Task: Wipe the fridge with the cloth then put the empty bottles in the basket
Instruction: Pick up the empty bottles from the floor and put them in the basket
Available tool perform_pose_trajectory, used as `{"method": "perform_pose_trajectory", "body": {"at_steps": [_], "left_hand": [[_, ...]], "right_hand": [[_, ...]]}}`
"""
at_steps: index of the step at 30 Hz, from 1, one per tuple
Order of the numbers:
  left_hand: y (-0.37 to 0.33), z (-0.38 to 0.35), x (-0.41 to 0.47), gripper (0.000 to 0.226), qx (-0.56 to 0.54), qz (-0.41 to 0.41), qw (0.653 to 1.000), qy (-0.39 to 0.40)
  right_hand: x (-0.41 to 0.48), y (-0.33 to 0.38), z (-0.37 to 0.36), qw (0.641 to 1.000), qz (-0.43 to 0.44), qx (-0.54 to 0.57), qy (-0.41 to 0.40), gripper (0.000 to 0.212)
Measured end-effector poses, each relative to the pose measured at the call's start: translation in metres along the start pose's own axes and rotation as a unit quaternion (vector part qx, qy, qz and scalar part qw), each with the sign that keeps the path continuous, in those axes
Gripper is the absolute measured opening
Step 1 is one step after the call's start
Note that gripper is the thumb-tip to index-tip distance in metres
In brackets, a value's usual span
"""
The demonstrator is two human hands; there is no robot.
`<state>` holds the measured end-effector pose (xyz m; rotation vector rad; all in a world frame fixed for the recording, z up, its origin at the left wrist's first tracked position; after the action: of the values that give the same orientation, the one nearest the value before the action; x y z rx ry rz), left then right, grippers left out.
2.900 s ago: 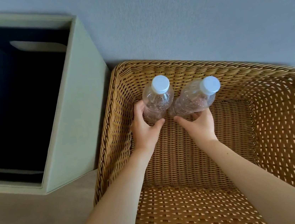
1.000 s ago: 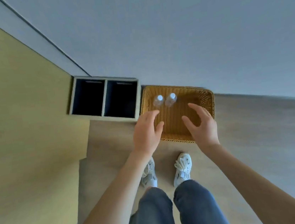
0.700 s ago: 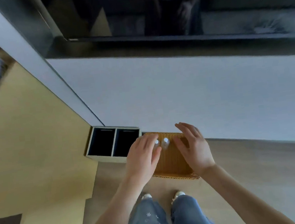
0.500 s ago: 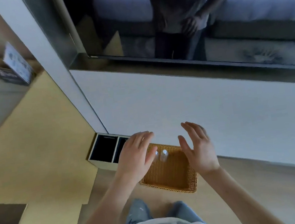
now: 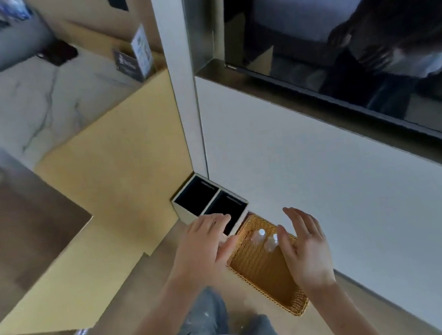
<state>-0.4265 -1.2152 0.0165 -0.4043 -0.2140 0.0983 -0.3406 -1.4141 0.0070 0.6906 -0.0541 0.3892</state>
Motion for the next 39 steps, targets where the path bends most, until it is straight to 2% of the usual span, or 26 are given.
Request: {"method": "perform_pose_trajectory", "body": {"at_steps": [4,7,10,19,27,31,34,39], "left_hand": [[0.023,0.037,-0.030,0.048,0.016,0.097,0.994,-0.057],[0.040,0.067,-0.064,0.043,0.039,0.158,0.981,-0.103],[0.058,0.094,-0.108,0.044,0.048,0.227,0.961,-0.149],[0.103,0.148,-0.292,0.048,0.054,0.396,0.886,-0.236],[0.138,0.183,-0.497,0.052,0.075,0.492,0.837,-0.229],[0.154,0.224,-0.585,0.050,0.092,0.530,0.800,-0.265],[0.174,0.246,-0.629,0.050,0.093,0.550,0.780,-0.285],[0.219,0.257,-0.668,0.049,0.081,0.566,0.763,-0.302]], "right_hand": [[0.020,0.043,-0.027,0.994,0.088,0.017,0.064,0.057],[0.026,0.082,-0.051,0.983,0.153,0.035,0.100,0.047],[0.018,0.130,-0.074,0.965,0.216,0.070,0.129,0.049],[-0.085,0.256,-0.146,0.900,0.371,0.097,0.206,0.038],[-0.248,0.348,-0.225,0.861,0.398,0.109,0.298,0.045],[-0.312,0.406,-0.249,0.845,0.417,0.117,0.313,0.038],[-0.343,0.449,-0.262,0.833,0.439,0.122,0.315,0.048],[-0.367,0.505,-0.300,0.812,0.471,0.111,0.325,0.049]]}}
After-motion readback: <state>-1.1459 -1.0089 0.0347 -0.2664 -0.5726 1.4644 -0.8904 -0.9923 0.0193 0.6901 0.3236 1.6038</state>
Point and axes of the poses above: each hand's wrist, its own x-axis towards the middle knuckle, its own z-axis out of the back of the hand, y = z × x, the point moved 5 cm from there along x, towards the middle knuckle, and after that the axes turned 2 degrees about -y, right-handed, at the moved point
